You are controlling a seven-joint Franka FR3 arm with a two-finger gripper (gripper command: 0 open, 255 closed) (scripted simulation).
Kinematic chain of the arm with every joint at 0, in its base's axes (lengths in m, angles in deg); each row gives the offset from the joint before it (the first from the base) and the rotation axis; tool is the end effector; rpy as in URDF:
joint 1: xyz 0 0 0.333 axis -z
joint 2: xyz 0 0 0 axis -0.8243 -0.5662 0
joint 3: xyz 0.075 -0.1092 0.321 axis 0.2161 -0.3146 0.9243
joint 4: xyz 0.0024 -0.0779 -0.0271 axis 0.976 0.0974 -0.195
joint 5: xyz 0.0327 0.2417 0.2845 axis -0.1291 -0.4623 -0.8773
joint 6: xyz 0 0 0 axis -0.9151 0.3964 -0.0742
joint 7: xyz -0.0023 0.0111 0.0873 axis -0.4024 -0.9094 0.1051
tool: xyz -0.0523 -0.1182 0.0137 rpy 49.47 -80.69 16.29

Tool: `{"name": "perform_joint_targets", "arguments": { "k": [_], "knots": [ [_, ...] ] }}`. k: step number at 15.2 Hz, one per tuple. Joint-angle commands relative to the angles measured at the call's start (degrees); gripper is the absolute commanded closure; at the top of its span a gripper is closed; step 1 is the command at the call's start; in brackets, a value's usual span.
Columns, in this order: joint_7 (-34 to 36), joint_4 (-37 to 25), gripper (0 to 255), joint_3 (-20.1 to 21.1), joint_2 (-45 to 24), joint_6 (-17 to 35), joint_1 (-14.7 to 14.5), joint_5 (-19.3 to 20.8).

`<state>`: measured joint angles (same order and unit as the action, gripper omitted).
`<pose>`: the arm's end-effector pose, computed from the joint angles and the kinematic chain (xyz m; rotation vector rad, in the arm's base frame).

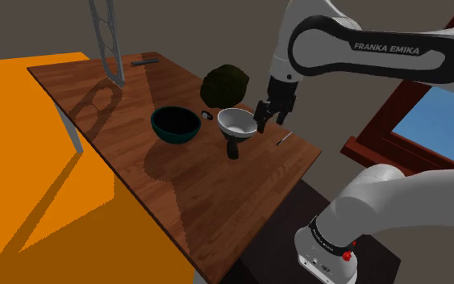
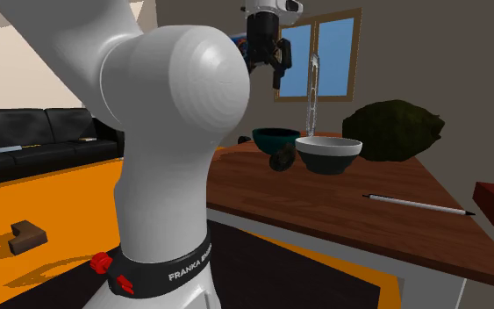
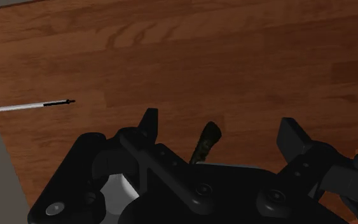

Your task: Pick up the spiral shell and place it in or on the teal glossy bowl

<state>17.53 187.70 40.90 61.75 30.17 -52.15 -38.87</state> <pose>0.2943 0.0564 0.5161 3.1214 -0.0806 -0.1296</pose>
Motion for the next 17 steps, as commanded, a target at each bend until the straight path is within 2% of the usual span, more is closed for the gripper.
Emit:
{"name": "perform_joint_targets", "arguments": {
  "k": [1,7,12,17],
  "knots": [
    [4.89,1.69,0,2.07,-2.43,4.95,0.90,-1.20],
    [18.02,2.42,0,7.02,-13.09,18.36,4.72,-2.04],
    [29.47,0.79,0,10.30,-23.45,28.45,8.34,0.04],
    [30.01,2.80,0,10.77,-25.90,32.82,8.50,0.61]
  ]
}}
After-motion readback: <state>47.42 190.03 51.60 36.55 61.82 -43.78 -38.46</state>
